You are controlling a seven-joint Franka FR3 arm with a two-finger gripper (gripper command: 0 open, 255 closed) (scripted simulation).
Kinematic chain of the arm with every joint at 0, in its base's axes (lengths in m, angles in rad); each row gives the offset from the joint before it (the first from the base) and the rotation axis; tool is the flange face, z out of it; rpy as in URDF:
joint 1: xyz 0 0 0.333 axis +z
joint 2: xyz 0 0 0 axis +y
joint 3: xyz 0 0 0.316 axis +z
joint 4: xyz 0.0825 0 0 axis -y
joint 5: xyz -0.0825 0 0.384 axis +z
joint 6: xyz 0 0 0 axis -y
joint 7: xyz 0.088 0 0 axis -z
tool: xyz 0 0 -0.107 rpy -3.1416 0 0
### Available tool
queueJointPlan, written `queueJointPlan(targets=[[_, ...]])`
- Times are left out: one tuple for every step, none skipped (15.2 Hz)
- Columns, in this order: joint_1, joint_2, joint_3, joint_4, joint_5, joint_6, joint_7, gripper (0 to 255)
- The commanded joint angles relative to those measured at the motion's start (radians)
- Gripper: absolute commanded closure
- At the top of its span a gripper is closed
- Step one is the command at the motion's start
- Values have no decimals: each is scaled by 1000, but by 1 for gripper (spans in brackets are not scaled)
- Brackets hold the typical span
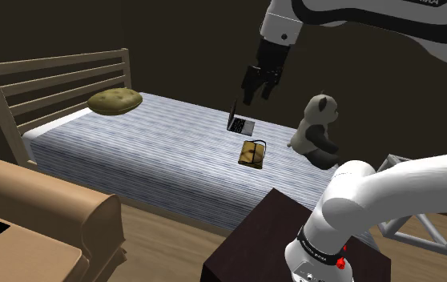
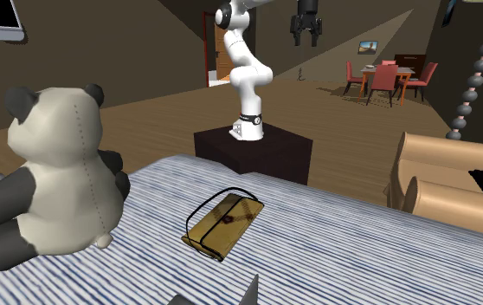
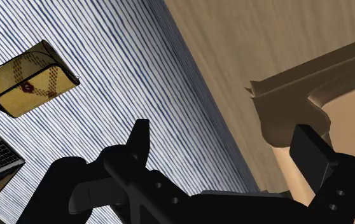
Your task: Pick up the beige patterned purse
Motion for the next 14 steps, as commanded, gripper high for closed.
queueJointPlan(targets=[[0, 0, 0, 0, 0, 0, 0, 0], [-11, 17, -10, -9, -6, 24, 2, 0], [-22, 36, -20, -16, -11, 47, 4, 0], [-32, 54, -30, -23, -16, 70, 6, 0], [-43, 74, -40, -29, -21, 94, 8, 0], [-53, 94, -50, -34, -26, 117, 11, 0], [-64, 115, -60, -38, -31, 140, 13, 0], [-74, 137, -71, -42, -35, 162, 15, 0], [-85, 159, -81, -44, -39, 185, 17, 0], [-95, 182, -91, -46, -43, 207, 20, 0], [-105, 205, -102, -47, -46, 229, 22, 0], [-114, 229, -113, -47, -50, 251, 24, 0], [-124, 253, -123, -46, -52, 272, 26, 0], [-133, 278, -134, -44, -55, 293, 28, 0]])
